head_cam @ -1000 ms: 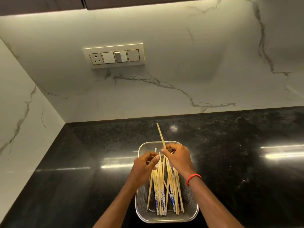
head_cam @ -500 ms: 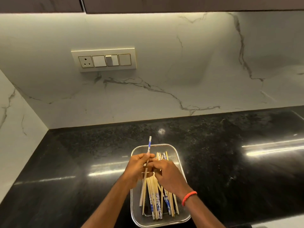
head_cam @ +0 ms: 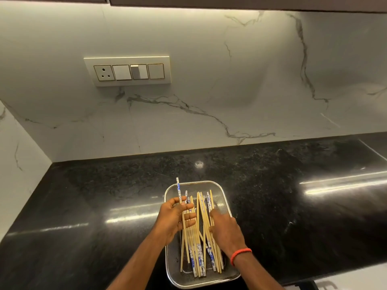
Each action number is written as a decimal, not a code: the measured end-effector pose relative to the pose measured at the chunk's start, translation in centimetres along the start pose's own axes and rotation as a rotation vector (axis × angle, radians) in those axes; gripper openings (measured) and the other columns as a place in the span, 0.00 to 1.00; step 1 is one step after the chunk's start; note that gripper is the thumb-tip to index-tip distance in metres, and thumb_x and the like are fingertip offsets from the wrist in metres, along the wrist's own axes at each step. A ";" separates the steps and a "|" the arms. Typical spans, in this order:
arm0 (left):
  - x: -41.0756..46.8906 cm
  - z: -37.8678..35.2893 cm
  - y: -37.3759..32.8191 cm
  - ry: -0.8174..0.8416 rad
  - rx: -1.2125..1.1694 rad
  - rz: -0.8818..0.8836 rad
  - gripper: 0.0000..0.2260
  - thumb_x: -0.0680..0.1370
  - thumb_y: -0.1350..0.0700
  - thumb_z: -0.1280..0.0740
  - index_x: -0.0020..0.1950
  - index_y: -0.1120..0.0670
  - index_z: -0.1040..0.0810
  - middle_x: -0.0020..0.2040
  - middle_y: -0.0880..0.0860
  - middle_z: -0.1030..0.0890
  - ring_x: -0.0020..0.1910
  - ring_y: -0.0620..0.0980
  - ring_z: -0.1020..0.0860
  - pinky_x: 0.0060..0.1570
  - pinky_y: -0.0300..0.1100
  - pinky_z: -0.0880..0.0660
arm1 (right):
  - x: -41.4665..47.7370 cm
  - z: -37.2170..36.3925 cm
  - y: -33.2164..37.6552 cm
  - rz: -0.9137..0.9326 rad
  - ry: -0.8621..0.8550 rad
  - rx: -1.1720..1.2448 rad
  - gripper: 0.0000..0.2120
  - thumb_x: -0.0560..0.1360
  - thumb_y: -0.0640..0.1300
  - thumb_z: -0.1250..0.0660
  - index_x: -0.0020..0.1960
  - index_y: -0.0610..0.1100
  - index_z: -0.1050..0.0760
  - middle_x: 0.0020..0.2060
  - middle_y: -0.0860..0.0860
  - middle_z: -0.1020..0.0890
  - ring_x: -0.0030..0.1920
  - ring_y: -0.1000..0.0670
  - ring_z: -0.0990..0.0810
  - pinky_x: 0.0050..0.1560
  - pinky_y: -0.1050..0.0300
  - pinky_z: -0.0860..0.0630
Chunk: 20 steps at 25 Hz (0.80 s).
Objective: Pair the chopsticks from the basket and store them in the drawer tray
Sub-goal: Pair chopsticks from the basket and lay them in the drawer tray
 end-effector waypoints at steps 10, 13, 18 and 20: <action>0.0 -0.3 0.7 0.013 0.036 0.026 0.10 0.82 0.63 0.37 0.63 0.58 0.24 0.56 0.61 0.16 0.55 0.64 0.16 0.50 0.56 0.16 | 0.6 0.3 -0.2 -0.034 -0.021 0.006 0.10 0.79 0.42 0.35 0.60 0.48 0.27 0.49 0.50 0.16 0.47 0.52 0.16 0.49 0.56 0.17; 0.0 -0.3 0.8 0.010 0.043 0.036 0.10 0.82 0.63 0.37 0.63 0.58 0.24 0.57 0.62 0.17 0.56 0.65 0.17 0.50 0.55 0.16 | 0.6 0.3 -0.4 -0.029 -0.031 0.019 0.10 0.80 0.40 0.38 0.61 0.46 0.27 0.48 0.49 0.17 0.46 0.51 0.16 0.49 0.55 0.17; -0.3 -0.4 1.0 0.019 0.043 0.045 0.10 0.82 0.62 0.37 0.63 0.58 0.24 0.57 0.61 0.16 0.56 0.64 0.17 0.50 0.55 0.16 | 0.8 1.5 -0.1 -0.033 -0.091 0.058 0.16 0.78 0.40 0.35 0.65 0.50 0.29 0.44 0.51 0.17 0.41 0.55 0.17 0.45 0.59 0.17; -0.4 -0.5 0.9 0.032 0.046 0.037 0.11 0.82 0.62 0.36 0.63 0.58 0.24 0.57 0.60 0.16 0.56 0.63 0.16 0.50 0.55 0.16 | 0.9 2.5 1.0 -0.010 -0.106 0.166 0.18 0.77 0.42 0.32 0.66 0.51 0.28 0.39 0.52 0.17 0.37 0.57 0.18 0.41 0.65 0.20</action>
Point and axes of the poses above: each hand's wrist, its own x-axis towards the middle knuckle, its own z-axis out of the back of the hand, y = z × x, the point moved 7 cm from there along x, towards the middle knuckle
